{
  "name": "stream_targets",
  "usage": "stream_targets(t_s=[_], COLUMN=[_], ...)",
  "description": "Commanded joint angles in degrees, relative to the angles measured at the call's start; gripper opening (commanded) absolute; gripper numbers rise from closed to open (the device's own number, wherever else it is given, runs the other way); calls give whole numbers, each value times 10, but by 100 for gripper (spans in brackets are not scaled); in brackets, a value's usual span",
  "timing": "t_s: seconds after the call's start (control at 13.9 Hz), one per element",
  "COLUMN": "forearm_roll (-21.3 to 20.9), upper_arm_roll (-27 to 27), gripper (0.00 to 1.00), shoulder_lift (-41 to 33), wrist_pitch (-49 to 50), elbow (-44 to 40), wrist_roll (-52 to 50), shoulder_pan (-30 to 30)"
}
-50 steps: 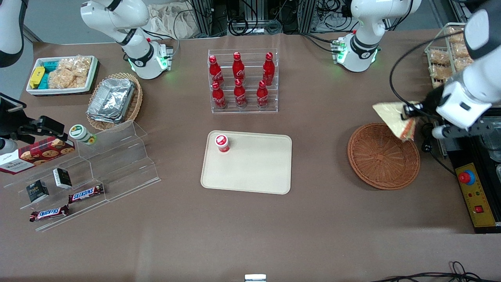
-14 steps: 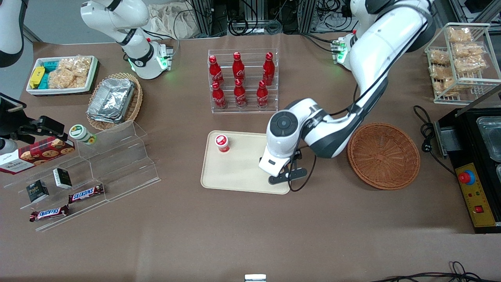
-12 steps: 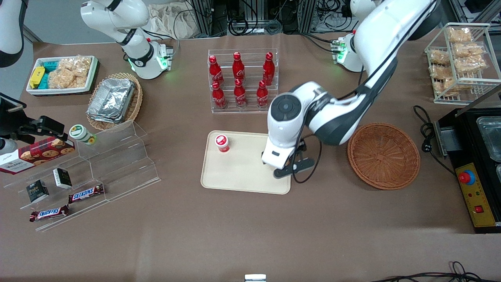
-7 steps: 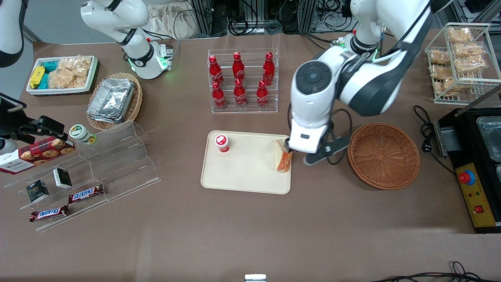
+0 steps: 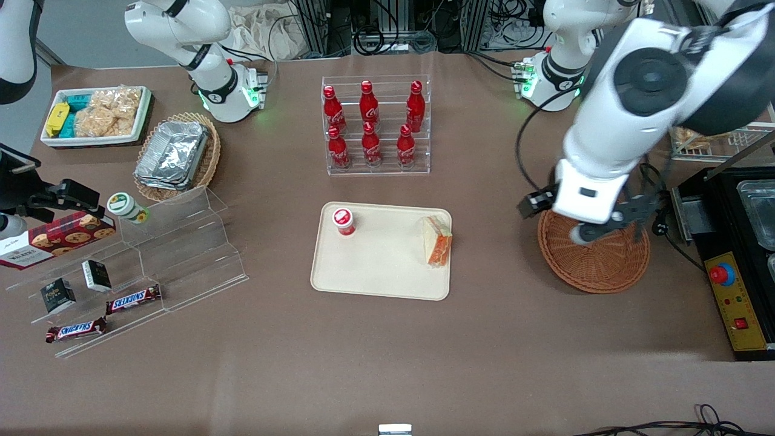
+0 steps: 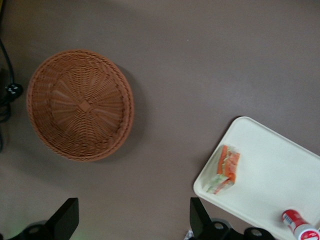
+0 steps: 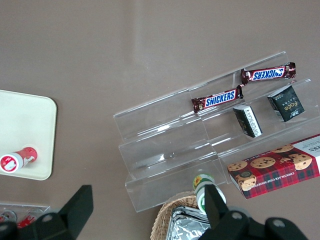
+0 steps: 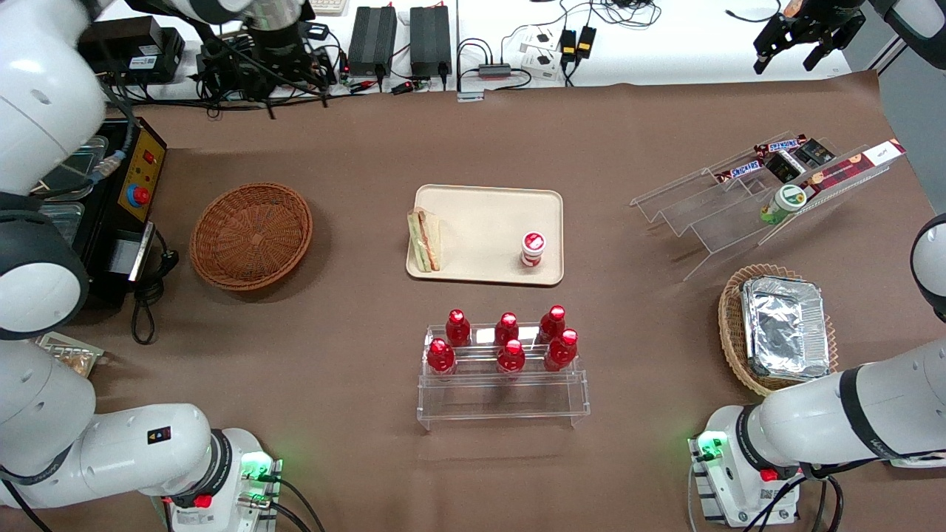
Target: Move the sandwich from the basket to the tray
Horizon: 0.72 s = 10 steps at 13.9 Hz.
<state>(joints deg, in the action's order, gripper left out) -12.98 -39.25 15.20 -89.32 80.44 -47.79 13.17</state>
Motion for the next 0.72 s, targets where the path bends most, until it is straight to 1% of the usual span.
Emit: stream_targets(t_s=[0.0, 0.07, 0.14, 0.22, 0.29, 0.36, 0.43, 0.65], forearm_roll=[38, 41, 45, 65, 88, 107, 117, 141], upper_arm_roll=[1, 20, 72, 131, 192, 241, 287, 396], gripper=[100, 100, 100, 100, 100, 100, 100, 100], shoulder_lift=[-34, -37, -39, -48, -57, -66, -75, -93], wrist_pitch=[13, 19, 20, 20, 21, 23, 25, 27], elbow=[24, 23, 23, 23, 24, 26, 31, 37], wrist_roll=[106, 144, 174, 208, 254, 305, 341, 423], shoulder_pan=[60, 58, 36, 1, -22, -45, -63, -119])
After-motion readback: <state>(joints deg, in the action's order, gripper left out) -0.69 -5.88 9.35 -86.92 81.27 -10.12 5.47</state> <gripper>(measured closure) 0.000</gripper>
